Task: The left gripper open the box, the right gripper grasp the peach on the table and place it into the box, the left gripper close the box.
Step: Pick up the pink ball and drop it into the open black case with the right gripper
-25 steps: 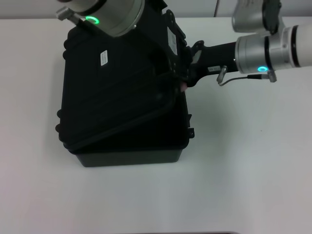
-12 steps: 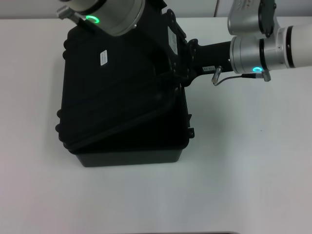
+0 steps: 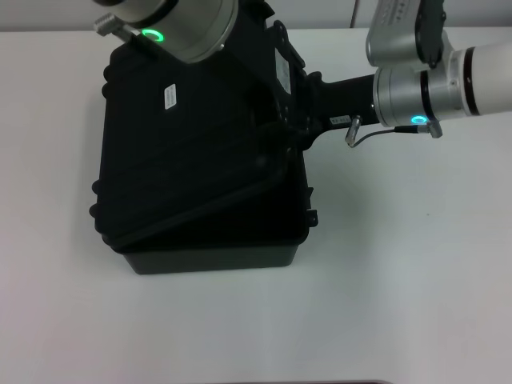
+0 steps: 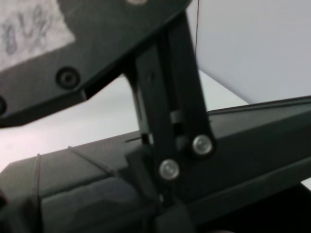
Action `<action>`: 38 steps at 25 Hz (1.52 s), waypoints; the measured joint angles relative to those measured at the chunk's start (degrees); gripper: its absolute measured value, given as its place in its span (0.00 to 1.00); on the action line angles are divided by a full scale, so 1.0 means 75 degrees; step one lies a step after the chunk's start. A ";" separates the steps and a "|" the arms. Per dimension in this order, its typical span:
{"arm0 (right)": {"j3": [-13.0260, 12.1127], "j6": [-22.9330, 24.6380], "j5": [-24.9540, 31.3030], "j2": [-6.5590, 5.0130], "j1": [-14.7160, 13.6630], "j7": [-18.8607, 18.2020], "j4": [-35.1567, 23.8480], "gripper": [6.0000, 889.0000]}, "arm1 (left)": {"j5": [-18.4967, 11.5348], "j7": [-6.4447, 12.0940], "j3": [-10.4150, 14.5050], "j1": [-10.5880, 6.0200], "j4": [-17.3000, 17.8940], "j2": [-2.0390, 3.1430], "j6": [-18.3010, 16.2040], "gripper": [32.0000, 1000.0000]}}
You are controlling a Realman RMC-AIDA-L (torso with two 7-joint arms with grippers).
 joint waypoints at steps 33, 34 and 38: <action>-0.0001 0.0055 0.0005 0.0012 -0.0101 -0.0032 -0.0088 0.96 | 0.0002 0.0090 -0.0161 0.0040 -0.0009 -0.0007 -0.0065 0.34; -0.0002 0.0070 0.0006 0.0011 -0.0119 -0.0029 -0.0095 0.96 | 0.0002 0.0097 -0.0177 0.0048 -0.0010 -0.0009 -0.0071 0.34; 0.0017 0.0313 0.0006 0.0011 -0.0261 -0.0013 -0.0247 0.96 | 0.0001 0.0150 -0.0190 0.0101 -0.0010 -0.0011 -0.0073 0.34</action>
